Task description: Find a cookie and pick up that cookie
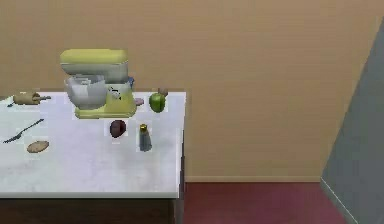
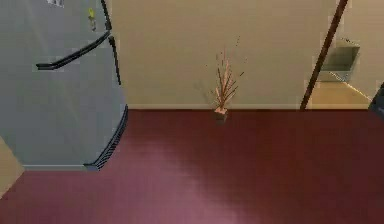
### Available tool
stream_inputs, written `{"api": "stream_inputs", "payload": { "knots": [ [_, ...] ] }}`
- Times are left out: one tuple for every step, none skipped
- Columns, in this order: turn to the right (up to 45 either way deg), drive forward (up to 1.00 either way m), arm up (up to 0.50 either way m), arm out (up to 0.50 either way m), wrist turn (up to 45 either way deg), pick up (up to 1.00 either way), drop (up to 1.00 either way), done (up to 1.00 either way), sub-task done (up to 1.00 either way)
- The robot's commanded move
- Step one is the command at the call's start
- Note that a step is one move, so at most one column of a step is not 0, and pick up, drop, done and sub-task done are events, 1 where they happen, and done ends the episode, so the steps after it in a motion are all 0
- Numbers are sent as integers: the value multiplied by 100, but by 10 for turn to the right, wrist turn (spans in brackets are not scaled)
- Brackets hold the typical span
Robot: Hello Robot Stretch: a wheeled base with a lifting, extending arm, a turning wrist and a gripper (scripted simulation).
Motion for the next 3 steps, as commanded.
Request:
{"api": "stream_inputs", "payload": {
  "knots": [
    [-450,0,0,0,0,0,0,0,0],
    [-450,0,0,0,0,0,0,0,0],
    [-360,0,0,0,0,0,0,0,0]
  ]
}}
